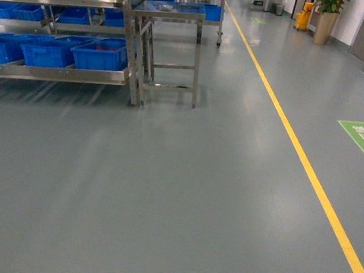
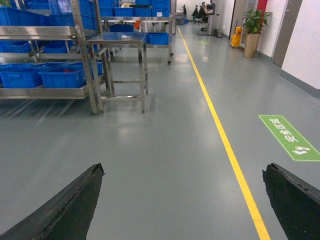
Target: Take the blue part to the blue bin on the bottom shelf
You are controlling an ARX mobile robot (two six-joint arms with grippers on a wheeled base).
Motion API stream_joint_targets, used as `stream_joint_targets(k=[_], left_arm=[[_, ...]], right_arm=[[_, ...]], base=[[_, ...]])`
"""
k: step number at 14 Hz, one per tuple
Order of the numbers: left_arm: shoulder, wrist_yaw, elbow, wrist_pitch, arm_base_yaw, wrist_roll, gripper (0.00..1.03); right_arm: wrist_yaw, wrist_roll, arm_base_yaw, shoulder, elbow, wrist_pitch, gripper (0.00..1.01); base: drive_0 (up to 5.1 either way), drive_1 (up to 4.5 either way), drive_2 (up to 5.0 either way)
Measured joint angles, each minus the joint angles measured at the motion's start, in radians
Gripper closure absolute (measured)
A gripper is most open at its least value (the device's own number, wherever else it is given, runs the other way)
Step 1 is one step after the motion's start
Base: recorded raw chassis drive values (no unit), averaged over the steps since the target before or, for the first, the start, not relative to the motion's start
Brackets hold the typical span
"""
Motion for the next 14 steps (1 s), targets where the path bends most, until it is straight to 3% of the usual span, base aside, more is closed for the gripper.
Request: stream_joint_targets(k=[14], left_arm=[[0.0,0.0,0.0,-0.004,0.0,0.0,0.6]], right_arm=[[0.0,0.0,0.0,0.0,0.0,0.004,0.03]], base=[[0.0,4.06,-4.1]])
